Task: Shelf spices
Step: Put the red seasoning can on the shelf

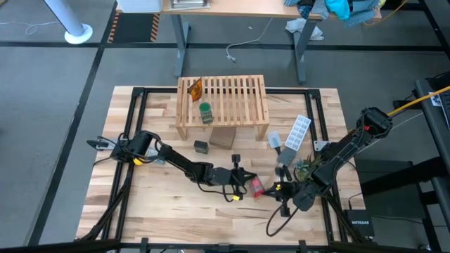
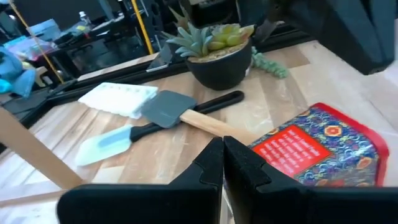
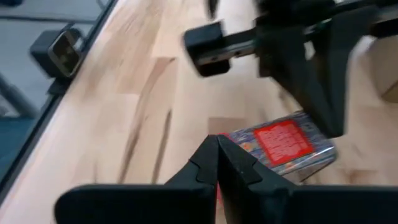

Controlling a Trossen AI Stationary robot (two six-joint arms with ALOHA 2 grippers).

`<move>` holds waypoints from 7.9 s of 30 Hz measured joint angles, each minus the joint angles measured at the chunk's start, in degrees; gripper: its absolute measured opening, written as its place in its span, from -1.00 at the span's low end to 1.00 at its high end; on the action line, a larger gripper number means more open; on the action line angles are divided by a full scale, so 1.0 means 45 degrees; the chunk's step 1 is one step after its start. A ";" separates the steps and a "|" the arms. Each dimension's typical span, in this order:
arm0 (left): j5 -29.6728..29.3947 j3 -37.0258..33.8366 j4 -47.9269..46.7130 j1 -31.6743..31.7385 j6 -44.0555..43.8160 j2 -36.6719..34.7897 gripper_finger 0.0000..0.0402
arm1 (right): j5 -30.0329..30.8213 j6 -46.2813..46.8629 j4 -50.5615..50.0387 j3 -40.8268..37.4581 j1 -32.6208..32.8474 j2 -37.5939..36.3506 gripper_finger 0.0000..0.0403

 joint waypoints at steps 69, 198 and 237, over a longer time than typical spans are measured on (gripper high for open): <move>0.0065 -0.0029 -0.2080 0.0309 -0.1841 0.0049 -0.97 | 0.1806 -0.1270 0.0214 0.0081 -0.1936 0.1056 -0.96; -1.0017 -1.2288 -0.5012 -0.7398 -0.9411 -1.3095 -0.97 | 0.0978 0.3273 -0.5145 0.0237 0.0811 0.2555 0.49; -1.0021 -1.2284 -0.5048 -0.7400 -0.9387 -1.3095 -0.97 | 0.0361 0.1316 -0.0523 0.0227 -0.1045 0.3313 0.49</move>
